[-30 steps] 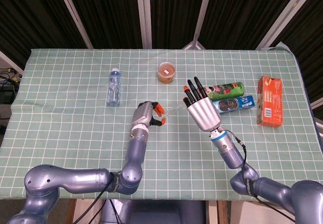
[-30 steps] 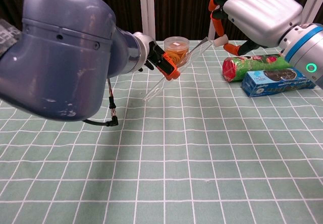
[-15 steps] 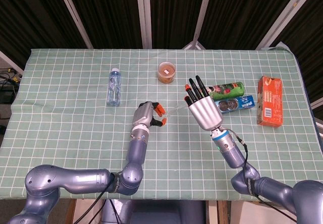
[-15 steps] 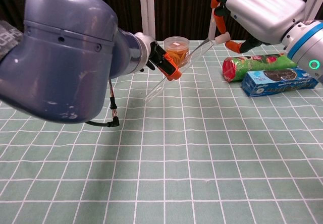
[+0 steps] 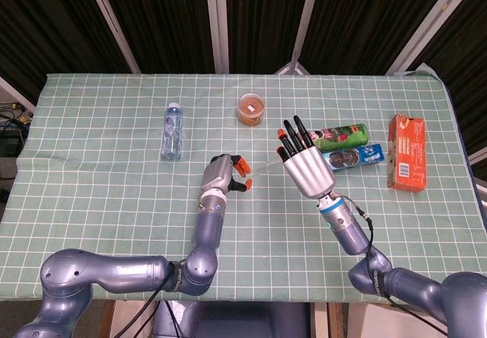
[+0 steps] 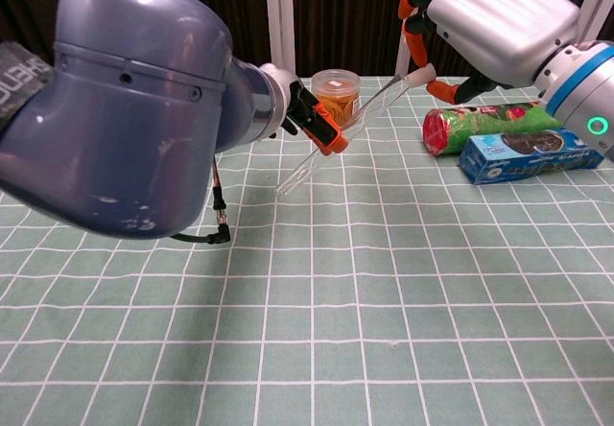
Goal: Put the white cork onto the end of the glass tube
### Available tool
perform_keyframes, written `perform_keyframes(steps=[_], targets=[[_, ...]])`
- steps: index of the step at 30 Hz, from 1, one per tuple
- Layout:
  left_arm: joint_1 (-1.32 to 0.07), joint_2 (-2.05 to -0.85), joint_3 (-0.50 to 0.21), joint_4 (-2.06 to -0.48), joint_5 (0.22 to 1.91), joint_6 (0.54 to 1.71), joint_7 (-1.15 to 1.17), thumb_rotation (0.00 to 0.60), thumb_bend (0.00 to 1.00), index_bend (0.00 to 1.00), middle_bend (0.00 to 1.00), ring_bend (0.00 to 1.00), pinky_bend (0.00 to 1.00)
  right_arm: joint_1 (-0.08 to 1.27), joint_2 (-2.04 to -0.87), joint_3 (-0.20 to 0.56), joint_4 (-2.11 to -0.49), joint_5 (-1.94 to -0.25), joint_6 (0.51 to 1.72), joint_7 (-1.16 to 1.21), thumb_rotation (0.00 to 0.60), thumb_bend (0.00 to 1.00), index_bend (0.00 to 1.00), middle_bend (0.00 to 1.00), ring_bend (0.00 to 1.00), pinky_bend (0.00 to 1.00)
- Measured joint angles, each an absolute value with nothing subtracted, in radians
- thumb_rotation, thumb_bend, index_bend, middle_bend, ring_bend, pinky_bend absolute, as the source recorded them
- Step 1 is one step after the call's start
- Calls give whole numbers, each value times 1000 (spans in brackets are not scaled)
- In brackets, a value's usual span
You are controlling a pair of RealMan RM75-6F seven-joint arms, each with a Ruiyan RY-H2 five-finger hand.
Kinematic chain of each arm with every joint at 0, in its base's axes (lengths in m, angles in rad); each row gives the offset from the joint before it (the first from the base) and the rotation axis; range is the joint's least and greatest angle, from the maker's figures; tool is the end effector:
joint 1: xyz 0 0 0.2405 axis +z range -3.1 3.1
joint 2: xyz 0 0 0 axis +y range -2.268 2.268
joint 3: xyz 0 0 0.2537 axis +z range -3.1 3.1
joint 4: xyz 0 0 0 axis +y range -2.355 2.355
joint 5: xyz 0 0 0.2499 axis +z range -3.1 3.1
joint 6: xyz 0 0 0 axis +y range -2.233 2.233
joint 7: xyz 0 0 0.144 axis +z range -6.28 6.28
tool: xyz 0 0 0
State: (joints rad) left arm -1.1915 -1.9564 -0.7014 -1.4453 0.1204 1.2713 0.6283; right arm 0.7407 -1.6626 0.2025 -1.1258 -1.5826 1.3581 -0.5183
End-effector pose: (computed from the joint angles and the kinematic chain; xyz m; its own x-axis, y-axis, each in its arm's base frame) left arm 0.0568 0.3673 -0.1030 -0.2000 0.3920 0.8979 0.9695 0.2117 0.1236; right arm -0.1316 -0.3763 -0.0130 0.6020 0.4653 0.6489 -0.5115 -0.3993 0.7609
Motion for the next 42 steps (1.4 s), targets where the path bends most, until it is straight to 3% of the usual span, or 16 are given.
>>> perform_keyframes(steps=[27, 42], targets=[[-1204, -1974, -705, -1427, 136, 1256, 625, 600, 619, 569, 473, 129, 0, 737, -1669, 196, -1132, -1582, 1353, -519, 600, 369, 656, 263, 110, 0], [-1191, -1983, -650, -1421, 260, 1256, 586, 600, 624, 569, 473, 128, 0, 731, -1664, 200, -1146, -1573, 1352, -522, 600, 369, 656, 263, 110, 0]])
